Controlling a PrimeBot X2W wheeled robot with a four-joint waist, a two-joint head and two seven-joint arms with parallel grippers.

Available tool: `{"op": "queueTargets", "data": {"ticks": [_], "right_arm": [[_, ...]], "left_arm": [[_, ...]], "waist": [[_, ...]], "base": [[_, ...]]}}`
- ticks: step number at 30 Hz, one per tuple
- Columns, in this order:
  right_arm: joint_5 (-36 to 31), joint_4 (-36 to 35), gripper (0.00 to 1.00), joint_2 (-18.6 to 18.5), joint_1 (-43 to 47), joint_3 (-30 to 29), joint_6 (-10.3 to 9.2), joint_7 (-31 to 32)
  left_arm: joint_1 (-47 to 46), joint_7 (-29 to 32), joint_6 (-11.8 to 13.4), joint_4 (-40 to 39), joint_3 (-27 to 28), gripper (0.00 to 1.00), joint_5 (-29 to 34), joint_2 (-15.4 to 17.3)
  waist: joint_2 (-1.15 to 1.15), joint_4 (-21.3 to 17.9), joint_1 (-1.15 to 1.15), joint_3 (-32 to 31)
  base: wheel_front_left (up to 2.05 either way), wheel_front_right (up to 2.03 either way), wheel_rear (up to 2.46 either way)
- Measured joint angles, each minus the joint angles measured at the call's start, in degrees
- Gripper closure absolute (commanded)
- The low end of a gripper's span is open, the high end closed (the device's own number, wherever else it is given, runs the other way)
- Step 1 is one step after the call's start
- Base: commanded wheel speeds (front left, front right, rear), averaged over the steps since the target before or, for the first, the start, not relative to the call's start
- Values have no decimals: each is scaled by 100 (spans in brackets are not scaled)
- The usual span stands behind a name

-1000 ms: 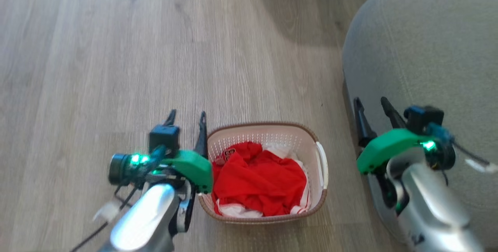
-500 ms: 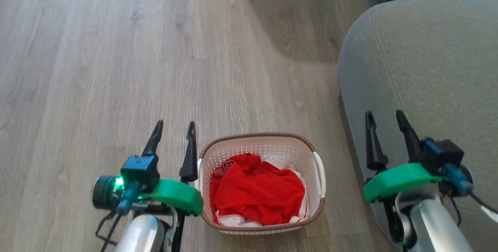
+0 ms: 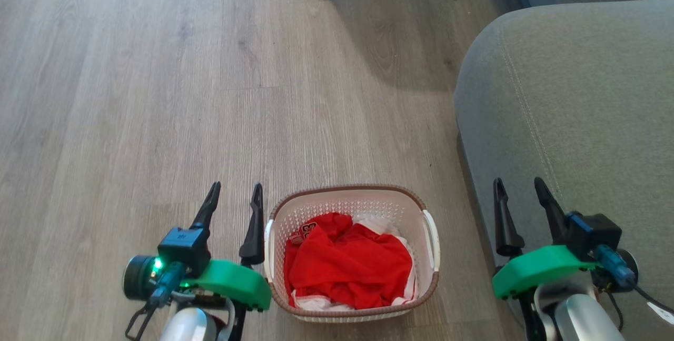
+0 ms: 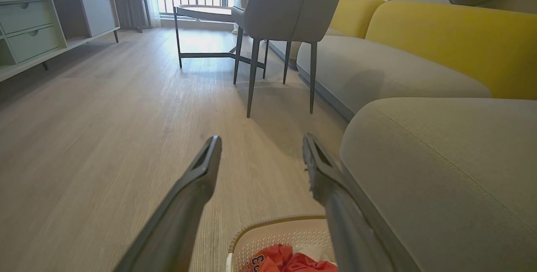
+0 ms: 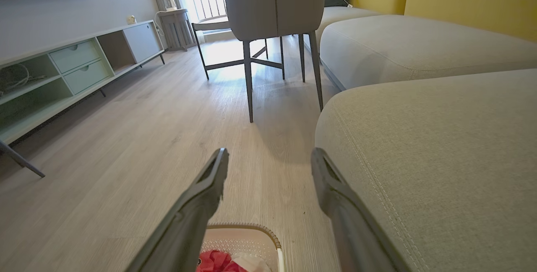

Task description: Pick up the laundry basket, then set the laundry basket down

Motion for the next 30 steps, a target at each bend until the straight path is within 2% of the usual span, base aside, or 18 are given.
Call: {"op": "queueTargets", "data": {"ticks": [30], "right_arm": [[-56,-88,0,2,2,58,0,0]], "left_arm": [[94,0,-175,26,13,0,-89,-1]], "waist": [[0,15,0,-59]], "base": [[0,0,0]]}}
